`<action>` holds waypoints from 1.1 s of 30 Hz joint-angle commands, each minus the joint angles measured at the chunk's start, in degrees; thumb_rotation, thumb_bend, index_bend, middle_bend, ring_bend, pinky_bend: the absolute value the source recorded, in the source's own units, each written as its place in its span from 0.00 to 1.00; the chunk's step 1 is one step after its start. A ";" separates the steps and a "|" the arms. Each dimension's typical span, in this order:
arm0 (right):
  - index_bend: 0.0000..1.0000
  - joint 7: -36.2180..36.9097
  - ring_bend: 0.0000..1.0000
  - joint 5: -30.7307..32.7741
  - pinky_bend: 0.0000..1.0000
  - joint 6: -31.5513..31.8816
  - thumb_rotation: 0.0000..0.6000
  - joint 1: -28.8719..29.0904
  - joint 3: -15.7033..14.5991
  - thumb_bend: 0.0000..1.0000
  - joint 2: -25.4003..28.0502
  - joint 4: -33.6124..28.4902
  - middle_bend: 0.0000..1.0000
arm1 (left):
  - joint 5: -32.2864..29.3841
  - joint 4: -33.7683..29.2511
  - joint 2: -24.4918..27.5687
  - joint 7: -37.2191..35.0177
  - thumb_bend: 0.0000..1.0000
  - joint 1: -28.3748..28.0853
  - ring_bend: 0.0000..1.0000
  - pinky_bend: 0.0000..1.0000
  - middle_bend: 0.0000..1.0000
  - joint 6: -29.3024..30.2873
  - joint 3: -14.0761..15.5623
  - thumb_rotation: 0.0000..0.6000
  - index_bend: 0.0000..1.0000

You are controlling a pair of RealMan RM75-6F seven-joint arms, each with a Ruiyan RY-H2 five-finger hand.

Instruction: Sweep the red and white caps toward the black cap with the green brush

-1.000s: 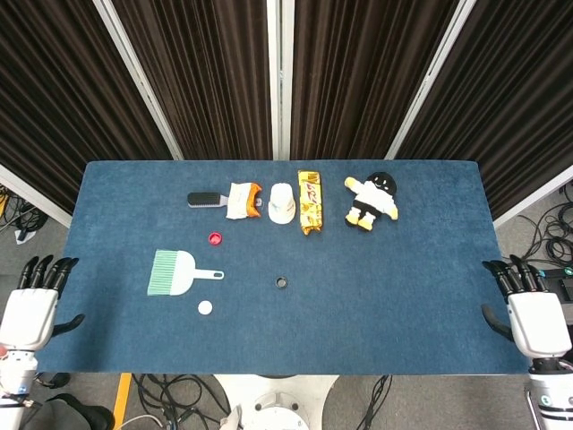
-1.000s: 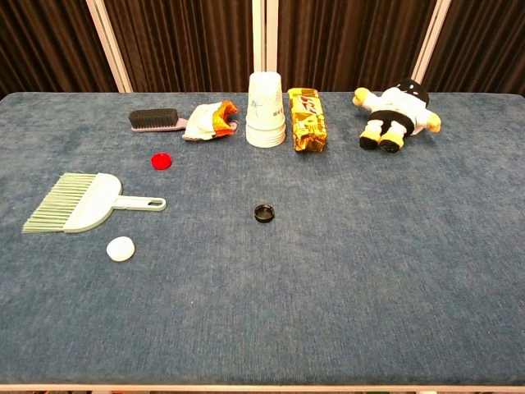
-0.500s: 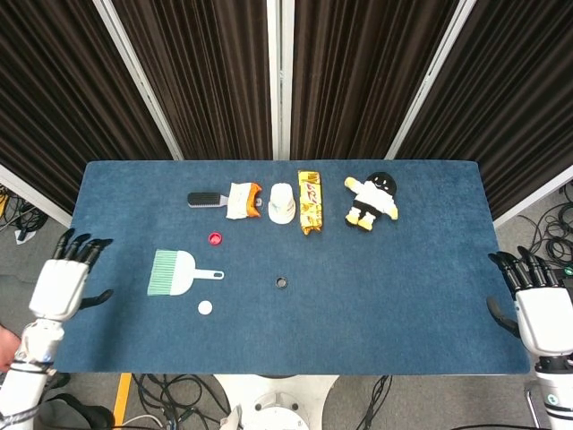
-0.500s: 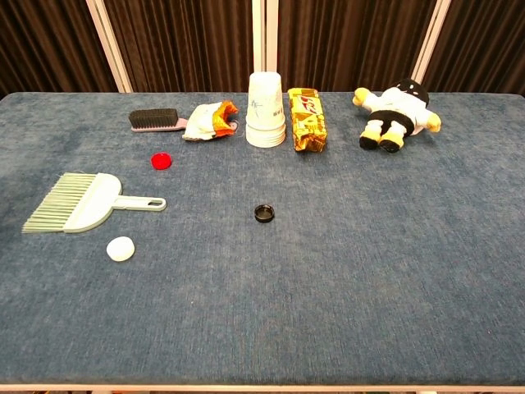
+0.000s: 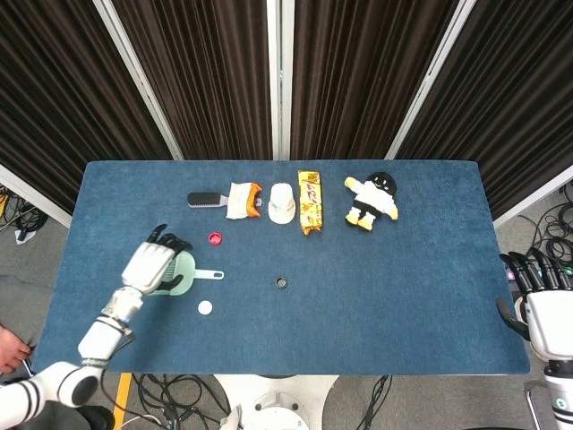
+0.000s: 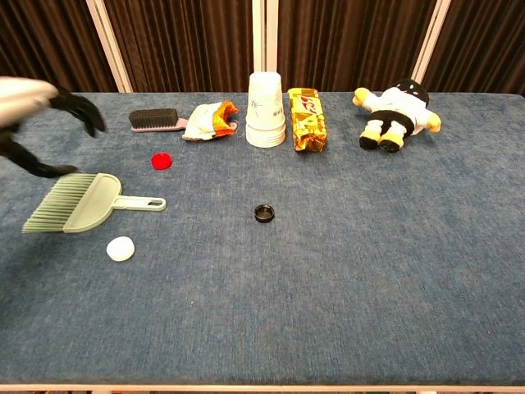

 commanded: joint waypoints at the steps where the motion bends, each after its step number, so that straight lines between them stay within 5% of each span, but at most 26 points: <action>1: 0.18 0.62 0.09 0.31 0.17 0.48 1.00 -0.38 0.06 0.22 0.04 0.48 0.18 | -4.12 2.62 -3.01 4.31 0.29 -2.78 0.22 0.07 0.31 -2.84 -0.57 1.00 0.30; 9: 0.18 2.42 0.09 1.18 0.17 0.37 1.00 -0.88 -0.04 0.22 -0.54 2.24 0.18 | -7.38 8.17 -8.96 11.86 0.29 -4.62 0.22 0.09 0.34 -3.07 1.77 1.00 0.32; 16: 0.18 2.97 0.08 1.46 0.16 0.24 1.00 -0.96 0.05 0.22 -0.68 2.85 0.18 | -6.49 12.58 -13.16 16.01 0.31 -5.29 0.25 0.23 0.36 -1.11 3.74 1.00 0.33; 33: 0.18 4.05 0.08 2.63 0.15 0.05 1.00 -1.42 0.28 0.22 -1.46 4.27 0.18 | -6.42 15.15 -16.14 22.80 0.31 -6.98 0.29 0.37 0.39 0.24 5.15 1.00 0.36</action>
